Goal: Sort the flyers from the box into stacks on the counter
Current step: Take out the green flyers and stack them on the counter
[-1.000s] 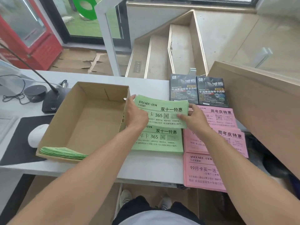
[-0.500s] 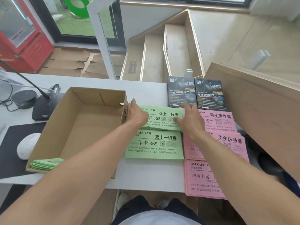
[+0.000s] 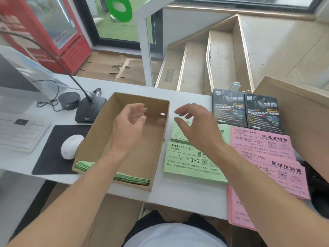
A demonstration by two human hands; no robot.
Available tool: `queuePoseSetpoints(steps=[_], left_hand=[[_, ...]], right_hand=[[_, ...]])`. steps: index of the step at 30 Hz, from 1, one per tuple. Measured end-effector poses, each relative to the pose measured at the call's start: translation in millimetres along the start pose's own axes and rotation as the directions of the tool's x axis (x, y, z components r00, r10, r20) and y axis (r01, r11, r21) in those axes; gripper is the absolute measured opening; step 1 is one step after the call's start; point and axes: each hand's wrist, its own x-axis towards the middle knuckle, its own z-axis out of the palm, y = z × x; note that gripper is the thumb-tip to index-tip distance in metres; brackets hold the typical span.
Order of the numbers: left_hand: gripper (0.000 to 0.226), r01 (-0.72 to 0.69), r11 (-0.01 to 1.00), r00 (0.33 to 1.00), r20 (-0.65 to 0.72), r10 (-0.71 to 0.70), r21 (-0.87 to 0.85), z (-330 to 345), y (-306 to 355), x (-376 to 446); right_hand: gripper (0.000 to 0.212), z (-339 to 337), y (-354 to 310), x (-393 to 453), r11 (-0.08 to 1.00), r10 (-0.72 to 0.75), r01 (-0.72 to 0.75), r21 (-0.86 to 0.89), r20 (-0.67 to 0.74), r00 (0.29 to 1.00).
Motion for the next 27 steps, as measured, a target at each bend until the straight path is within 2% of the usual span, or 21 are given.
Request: queuePoseSetpoints(steps=[1,2,3,5,6,8,12,14,17,19,23,27], left_hand=[[0.024,0.004,0.997,1.0,-0.02,-0.002,0.077,-20,-11,4],[0.021,0.01,0.987,1.0,-0.027,-0.006,0.158,-39,-22,6],[0.018,0.015,0.971,1.0,-0.023,-0.01,0.24,-57,-33,8],[0.015,0.012,0.928,1.0,0.002,-0.013,0.373,-84,-52,5],[0.015,-0.005,0.906,1.0,0.019,-0.003,0.424,-94,-60,2],[0.017,-0.05,0.875,0.997,0.072,0.017,0.482,-105,-75,-3],[0.021,-0.067,0.886,0.994,0.109,0.019,0.459,-110,-94,-11],[0.024,-0.101,0.883,0.992,0.112,0.055,0.458,-110,-98,-13],[0.03,-0.113,0.884,0.992,0.1,0.076,0.453,-110,-99,-14],[0.031,-0.095,0.884,0.995,0.082,0.064,0.458,-110,-101,-14],[0.027,-0.12,0.851,0.992,0.085,0.089,0.511,-110,-105,-14],[0.027,-0.107,0.833,0.993,0.092,0.068,0.542,-109,-109,-14]], right_hand=[[0.015,13,-23,-2,0.998,-0.049,0.042,0.047,0.151,0.987],[0.017,28,-43,-5,0.995,-0.09,0.072,0.066,0.327,0.941],[0.02,45,-59,-8,0.992,-0.126,0.113,0.056,0.49,0.863],[0.027,80,-83,-15,0.979,-0.155,0.201,0.017,0.704,0.693],[0.031,94,-90,-18,0.974,-0.143,0.226,-0.003,0.766,0.627],[0.034,114,-96,-21,0.971,-0.099,0.235,-0.036,0.838,0.537],[0.034,122,-99,-22,0.969,-0.013,0.224,-0.101,0.89,0.456],[0.032,121,-101,-22,0.96,0.013,0.24,-0.142,0.882,0.472],[0.04,123,-101,-21,0.903,0.068,0.318,-0.289,0.827,0.558],[0.044,124,-95,-20,0.887,0.122,0.285,-0.364,0.779,0.615],[0.046,121,-86,-20,0.914,0.173,0.162,-0.371,0.719,0.673],[0.042,122,-86,-32,0.906,0.145,0.19,-0.378,0.7,0.699]])
